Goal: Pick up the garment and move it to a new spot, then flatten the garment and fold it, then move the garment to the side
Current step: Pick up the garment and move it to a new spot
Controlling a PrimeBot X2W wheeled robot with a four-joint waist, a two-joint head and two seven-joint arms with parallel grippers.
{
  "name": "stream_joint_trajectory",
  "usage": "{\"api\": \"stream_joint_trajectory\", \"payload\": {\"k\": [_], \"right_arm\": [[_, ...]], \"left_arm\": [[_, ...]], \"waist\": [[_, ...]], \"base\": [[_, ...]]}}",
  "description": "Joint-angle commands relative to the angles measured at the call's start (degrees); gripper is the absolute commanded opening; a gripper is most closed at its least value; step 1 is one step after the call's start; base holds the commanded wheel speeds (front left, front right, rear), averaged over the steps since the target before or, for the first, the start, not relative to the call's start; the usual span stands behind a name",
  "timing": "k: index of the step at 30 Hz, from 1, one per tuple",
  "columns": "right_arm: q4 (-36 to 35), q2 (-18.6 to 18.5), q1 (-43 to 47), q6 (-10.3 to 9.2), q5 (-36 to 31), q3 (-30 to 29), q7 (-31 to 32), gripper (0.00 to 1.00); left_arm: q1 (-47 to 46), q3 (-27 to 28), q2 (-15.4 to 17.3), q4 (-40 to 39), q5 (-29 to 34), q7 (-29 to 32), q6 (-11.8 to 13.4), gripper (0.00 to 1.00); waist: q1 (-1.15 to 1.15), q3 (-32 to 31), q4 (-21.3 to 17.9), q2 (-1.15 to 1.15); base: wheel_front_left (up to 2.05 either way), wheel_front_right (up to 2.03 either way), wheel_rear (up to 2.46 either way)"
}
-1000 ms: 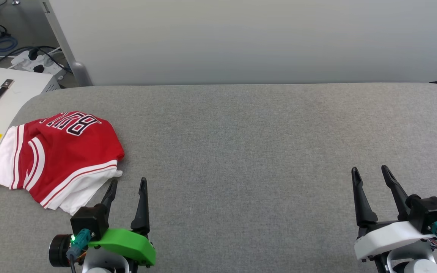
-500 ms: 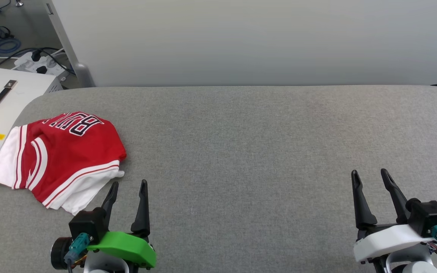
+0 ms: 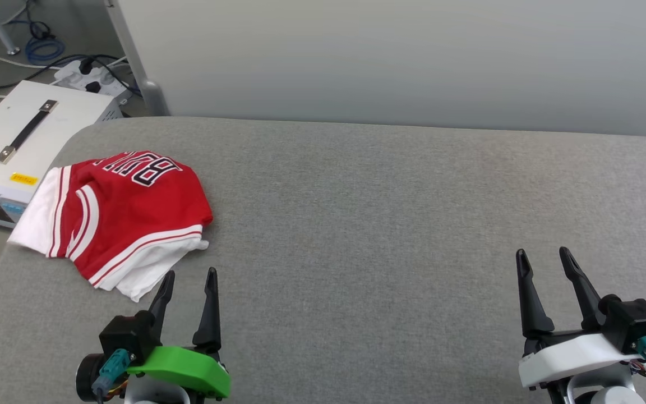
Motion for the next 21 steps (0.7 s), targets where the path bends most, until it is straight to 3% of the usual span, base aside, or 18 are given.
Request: {"api": "stream_joint_trajectory", "payload": {"k": [1,21], "right_arm": [[-0.2,-0.1,-0.5,-0.04,0.6,0.3,-0.6,1.00],[0.6,-0.1,-0.3,-0.04,1.3,4.3,-1.4,1.00]], "left_arm": [[0.0,0.2,-0.3,0.1,-0.6,-0.6,-0.2,1.00],[0.2,0.3,-0.3,0.4,-0.1,-1.4,-1.0,1.00]], "waist": [[0.00,0.2,3.0,0.00],[0.00,-0.8,19.5,0.00]], "base": [[0.00,0.00,0.00],[0.00,0.00,0.00]]}}
